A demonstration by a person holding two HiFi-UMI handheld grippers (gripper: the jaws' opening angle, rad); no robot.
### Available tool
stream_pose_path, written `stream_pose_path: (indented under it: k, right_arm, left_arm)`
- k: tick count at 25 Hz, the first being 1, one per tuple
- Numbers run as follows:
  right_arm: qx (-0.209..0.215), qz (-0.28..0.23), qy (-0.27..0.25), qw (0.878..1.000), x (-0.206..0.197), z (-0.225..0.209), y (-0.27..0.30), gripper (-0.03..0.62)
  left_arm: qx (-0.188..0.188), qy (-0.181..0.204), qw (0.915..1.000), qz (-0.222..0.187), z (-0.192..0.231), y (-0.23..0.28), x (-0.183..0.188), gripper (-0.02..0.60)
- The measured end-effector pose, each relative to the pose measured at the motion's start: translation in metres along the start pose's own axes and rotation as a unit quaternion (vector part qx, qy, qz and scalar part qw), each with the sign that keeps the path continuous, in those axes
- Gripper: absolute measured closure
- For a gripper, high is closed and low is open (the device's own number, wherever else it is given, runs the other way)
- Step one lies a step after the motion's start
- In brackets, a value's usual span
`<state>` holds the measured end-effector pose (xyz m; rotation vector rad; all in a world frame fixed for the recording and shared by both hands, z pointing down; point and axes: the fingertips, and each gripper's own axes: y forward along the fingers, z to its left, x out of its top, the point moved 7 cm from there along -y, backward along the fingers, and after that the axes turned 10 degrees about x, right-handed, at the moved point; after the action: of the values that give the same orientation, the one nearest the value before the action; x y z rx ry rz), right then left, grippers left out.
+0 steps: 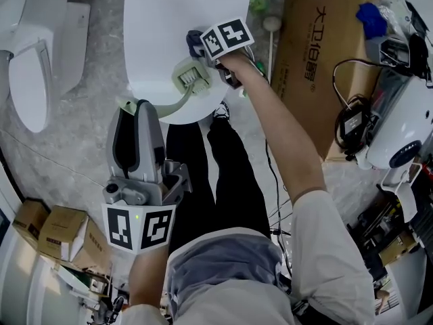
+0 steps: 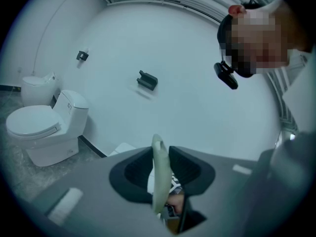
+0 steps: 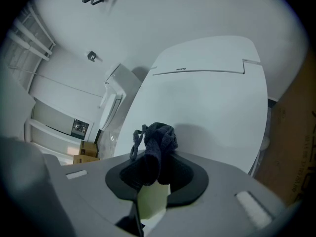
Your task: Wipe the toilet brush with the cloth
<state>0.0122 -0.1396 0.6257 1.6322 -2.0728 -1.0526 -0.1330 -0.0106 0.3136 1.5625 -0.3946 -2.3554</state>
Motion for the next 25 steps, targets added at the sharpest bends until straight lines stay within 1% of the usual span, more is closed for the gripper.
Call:
stream_pose_path:
  k: [16,21,25]
  right_arm:
    - [-0.015,-0.028,-0.002,0.999,-0.019,-0.003,-0.016,0.513]
    - [-0.021,-0.028,-0.031,0.999,-0.025,0.003,-0.017,0.513]
    - [-0.034,-0.01,-0.06,0.998,-0.034,0.005,-0.02,0.513]
  left_arm:
    - [-0.001,0.004,1.0,-0.006,-0.005,0.0,-0.001,0.581]
    - [-0.001,0.008,0.9999,-0.006,-0.005,-0.002,-0.002,0.581]
    - [0.001,0.008,0.9999,-0.009,-0.007,0.0,-0.003,0.581]
